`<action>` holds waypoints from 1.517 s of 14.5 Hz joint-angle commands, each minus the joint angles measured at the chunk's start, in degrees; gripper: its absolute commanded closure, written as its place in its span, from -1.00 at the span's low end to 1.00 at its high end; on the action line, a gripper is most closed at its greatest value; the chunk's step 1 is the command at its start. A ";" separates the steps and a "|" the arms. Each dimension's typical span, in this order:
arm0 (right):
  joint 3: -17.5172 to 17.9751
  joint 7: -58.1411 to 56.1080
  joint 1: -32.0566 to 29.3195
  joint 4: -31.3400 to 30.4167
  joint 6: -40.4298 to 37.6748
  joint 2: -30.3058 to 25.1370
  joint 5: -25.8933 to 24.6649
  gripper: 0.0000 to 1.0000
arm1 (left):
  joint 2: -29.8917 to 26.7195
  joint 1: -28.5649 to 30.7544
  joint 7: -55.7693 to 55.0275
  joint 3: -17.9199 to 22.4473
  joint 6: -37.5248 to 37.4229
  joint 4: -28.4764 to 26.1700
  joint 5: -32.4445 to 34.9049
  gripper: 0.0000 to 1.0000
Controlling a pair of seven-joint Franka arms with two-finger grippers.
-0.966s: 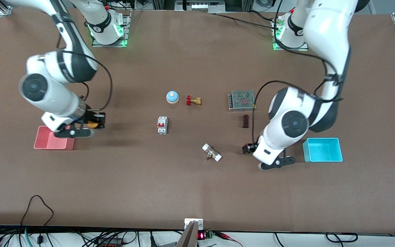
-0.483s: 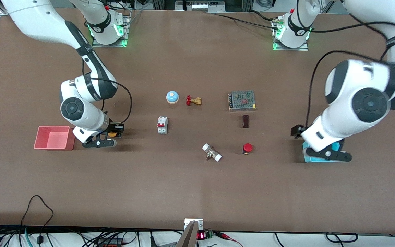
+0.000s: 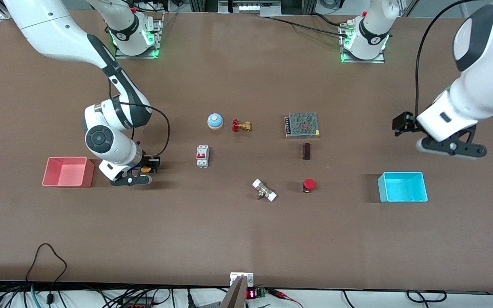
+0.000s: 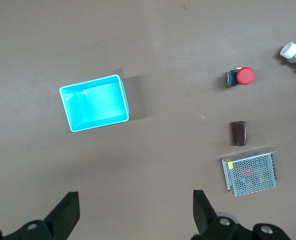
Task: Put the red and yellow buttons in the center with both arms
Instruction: 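Release the red button with the left gripper while the right gripper lowers the yellow button, then open the right gripper and release the yellow button beside the pink box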
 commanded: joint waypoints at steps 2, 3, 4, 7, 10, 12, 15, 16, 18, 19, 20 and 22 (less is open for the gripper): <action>-0.06 1.27 0.26 0.70 1.13 0.98 -1.34 -0.68 | -2.48 1.63 1.94 -0.74 -3.20 -4.20 -1.40 -1.00; -0.06 1.27 0.26 0.70 1.13 0.98 -1.34 -0.89 | -2.21 1.89 2.72 -0.74 -1.74 -3.49 -1.40 -1.00; -0.06 1.27 0.17 0.79 1.04 0.89 -1.34 -1.00 | -2.04 1.89 3.08 -0.83 -1.55 -2.79 -0.88 -1.00; -0.06 0.48 -0.44 1.58 0.52 -1.82 -0.47 -1.00 | -0.03 1.98 -2.61 -0.04 0.11 0.10 -0.09 -1.00; -0.76 -0.40 -3.43 5.34 -7.97 -7.79 8.62 -1.00 | -0.80 2.33 -4.04 -0.56 -0.75 0.11 0.09 -1.00; -4.35 -3.98 -3.44 10.60 -18.68 -11.40 12.27 -1.00 | -1.68 3.29 -3.16 -0.12 -0.58 0.12 0.01 -1.00; -7.88 -8.92 -4.23 14.67 -28.90 -18.07 12.02 -1.00 | -2.47 4.44 -3.16 -0.56 -0.49 0.20 0.09 -1.00; -8.15 -9.01 -4.23 14.85 -31.36 -20.18 11.49 -1.00 | -2.56 4.44 -3.16 -0.65 -0.49 0.20 0.09 -1.00; -8.15 -8.84 -4.23 14.85 -35.76 -24.14 9.66 -1.00 | -2.56 4.53 -3.16 -0.74 -0.49 0.47 0.09 -1.00; -8.15 -8.84 -4.14 14.85 -36.83 -25.29 9.47 -1.00 | -2.56 4.53 -3.16 -0.65 -0.58 0.47 0.09 -1.00; -8.15 -8.75 -4.05 14.85 -37.36 -26.00 9.47 -1.00 | -2.56 4.53 -3.07 -0.56 -0.75 0.47 0.09 -1.00; -9.11 -8.49 -3.18 14.76 -38.33 -26.88 9.90 -1.00 | -2.82 4.53 -3.07 -0.48 -1.10 0.47 0.09 -1.00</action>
